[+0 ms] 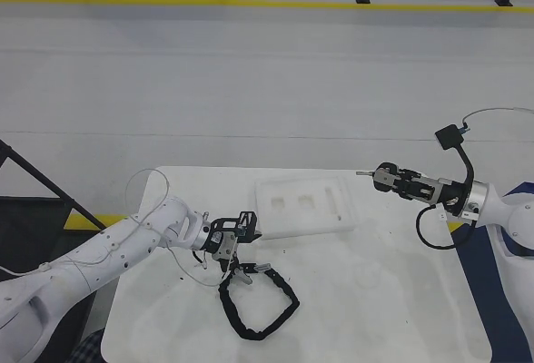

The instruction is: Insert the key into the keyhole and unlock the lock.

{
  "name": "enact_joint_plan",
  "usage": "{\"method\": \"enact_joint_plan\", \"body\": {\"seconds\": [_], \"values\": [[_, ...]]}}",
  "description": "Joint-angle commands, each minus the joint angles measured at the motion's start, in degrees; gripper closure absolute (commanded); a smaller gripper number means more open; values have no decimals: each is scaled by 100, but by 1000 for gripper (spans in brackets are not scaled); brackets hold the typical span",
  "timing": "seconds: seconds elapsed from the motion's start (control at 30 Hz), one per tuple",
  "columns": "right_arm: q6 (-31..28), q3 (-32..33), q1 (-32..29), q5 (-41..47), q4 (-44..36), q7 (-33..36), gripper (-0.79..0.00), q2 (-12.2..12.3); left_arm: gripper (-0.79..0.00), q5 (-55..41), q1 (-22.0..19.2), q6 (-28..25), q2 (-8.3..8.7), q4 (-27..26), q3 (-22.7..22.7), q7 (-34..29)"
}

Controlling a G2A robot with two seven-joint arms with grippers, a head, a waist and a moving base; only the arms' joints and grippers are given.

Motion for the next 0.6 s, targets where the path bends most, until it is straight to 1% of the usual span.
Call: {"method": "enact_joint_plan", "body": {"seconds": [0.0, 0.17, 0.23, 0.3, 0.4, 0.57], "values": [[0, 0, 0, 0, 0, 0, 0, 0, -785, 6, 158, 238, 11, 13, -58, 72], [0, 0, 0, 0, 0, 0, 0, 0, -785, 439, 476, 515, 57, 2, -188, 539], [0, 0, 0, 0, 0, 0, 0, 0, -785, 888, 637, 739, 68, 86, -238, 926], [0, 0, 0, 0, 0, 0, 0, 0, -785, 1077, 781, 823, 59, 195, -267, 1286], [0, 0, 0, 0, 0, 0, 0, 0, -785, 1392, 849, 836, 6, 215, -298, 1480], [0, 0, 0, 0, 0, 0, 0, 0, -785, 1823, 924, 920, -141, 364, -316, 1652]]}}
